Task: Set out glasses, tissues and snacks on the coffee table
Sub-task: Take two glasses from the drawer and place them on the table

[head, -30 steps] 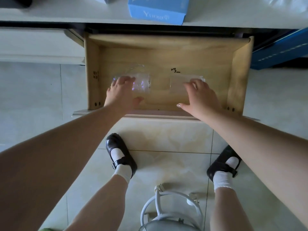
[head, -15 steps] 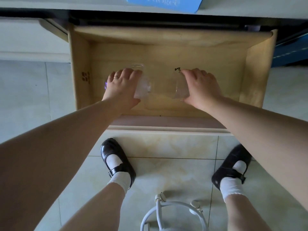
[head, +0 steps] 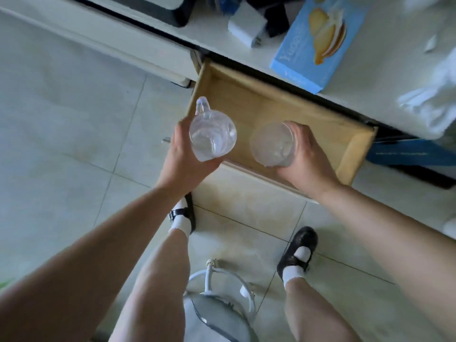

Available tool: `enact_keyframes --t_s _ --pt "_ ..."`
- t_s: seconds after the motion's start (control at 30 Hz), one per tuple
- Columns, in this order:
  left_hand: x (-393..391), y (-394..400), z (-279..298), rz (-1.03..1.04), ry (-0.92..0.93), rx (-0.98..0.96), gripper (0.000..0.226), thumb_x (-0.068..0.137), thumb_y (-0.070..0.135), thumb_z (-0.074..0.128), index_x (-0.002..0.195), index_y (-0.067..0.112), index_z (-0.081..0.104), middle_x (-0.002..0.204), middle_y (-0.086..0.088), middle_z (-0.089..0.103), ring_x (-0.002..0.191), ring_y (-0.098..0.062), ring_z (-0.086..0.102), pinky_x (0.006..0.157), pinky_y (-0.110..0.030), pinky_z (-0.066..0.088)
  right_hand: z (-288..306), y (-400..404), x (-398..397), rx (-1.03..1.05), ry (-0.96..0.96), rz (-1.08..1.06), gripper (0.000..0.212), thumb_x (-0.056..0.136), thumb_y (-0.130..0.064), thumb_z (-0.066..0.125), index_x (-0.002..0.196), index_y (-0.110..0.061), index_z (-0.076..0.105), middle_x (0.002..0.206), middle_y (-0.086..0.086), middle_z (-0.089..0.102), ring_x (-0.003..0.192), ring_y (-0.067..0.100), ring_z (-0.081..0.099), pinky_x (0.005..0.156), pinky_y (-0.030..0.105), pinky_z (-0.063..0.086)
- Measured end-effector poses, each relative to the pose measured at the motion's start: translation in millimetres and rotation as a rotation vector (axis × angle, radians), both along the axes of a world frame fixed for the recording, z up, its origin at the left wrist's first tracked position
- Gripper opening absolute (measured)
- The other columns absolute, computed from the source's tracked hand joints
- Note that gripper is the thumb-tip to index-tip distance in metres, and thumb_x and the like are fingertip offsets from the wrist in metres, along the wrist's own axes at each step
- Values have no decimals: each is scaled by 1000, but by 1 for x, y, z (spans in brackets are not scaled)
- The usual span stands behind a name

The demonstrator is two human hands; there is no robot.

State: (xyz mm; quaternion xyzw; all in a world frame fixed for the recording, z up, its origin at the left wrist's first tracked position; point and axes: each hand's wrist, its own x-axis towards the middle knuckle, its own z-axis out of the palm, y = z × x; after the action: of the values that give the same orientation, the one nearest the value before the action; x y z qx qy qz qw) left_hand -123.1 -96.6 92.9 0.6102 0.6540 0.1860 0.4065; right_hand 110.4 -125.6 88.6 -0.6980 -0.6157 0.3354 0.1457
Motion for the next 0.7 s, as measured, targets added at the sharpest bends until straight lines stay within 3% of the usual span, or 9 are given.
enact_keyframes --t_s 0.1,0.2,0.27,0.3,0.33,0.4,0.5,0.63,0.7 --pt "-22 -15 55 171 -37 38 85 64 20 85 132 11 36 118 7 44 97 -2 46 69 1 35 49 6 -27 25 32 82 89 55 -16 86 132 -4 42 127 16 51 116 31 51 87 21 37" --pt "-50 -34 105 386 -81 92 85 63 19 85 132 10 37 120 7 47 102 -2 45 74 7 31 106 14 -60 39 91 184 93 56 -22 87 134 -5 39 129 14 50 118 26 50 91 25 40" --pt "-74 -47 134 523 -122 143 87 60 25 86 131 12 37 124 5 51 110 -6 48 90 -4 37 146 22 -86 38 118 259 94 57 -26 88 135 -8 38 132 10 48 120 22 47 92 26 41" --pt "-88 -54 147 586 -152 174 87 59 29 86 130 14 38 125 4 52 114 -10 51 98 -19 42 167 26 -100 38 121 299 93 57 -25 88 134 -9 38 132 8 48 120 21 47 91 23 39" --pt "-103 -61 159 648 -184 209 87 58 34 85 129 17 38 125 5 52 117 -13 52 100 -34 45 187 31 -114 41 121 338 92 57 -24 88 133 -10 38 132 8 49 119 21 47 88 17 36" --pt "-133 -74 184 779 -240 259 87 56 40 83 128 20 37 122 11 50 121 -15 52 99 -47 45 222 43 -148 51 122 429 91 57 -21 88 133 -10 39 131 7 50 119 21 47 84 7 30" --pt "-183 -96 224 927 -267 312 86 56 40 82 126 21 37 120 14 48 120 -13 53 100 -46 45 273 58 -210 75 115 586 91 57 -19 88 133 -9 39 133 7 50 121 22 47 84 3 27" --pt "-263 -129 267 1093 -251 338 87 59 34 83 128 9 36 119 13 48 117 -8 53 98 -41 47 324 64 -315 69 99 765 88 63 -25 85 136 -15 36 136 -3 47 120 10 42 88 11 28" --pt "-305 -148 282 1174 -231 355 83 59 33 83 125 13 35 119 11 47 117 -7 52 100 -41 46 339 62 -371 76 95 866 87 64 -27 84 136 -14 36 137 -1 48 123 15 44 92 15 31"
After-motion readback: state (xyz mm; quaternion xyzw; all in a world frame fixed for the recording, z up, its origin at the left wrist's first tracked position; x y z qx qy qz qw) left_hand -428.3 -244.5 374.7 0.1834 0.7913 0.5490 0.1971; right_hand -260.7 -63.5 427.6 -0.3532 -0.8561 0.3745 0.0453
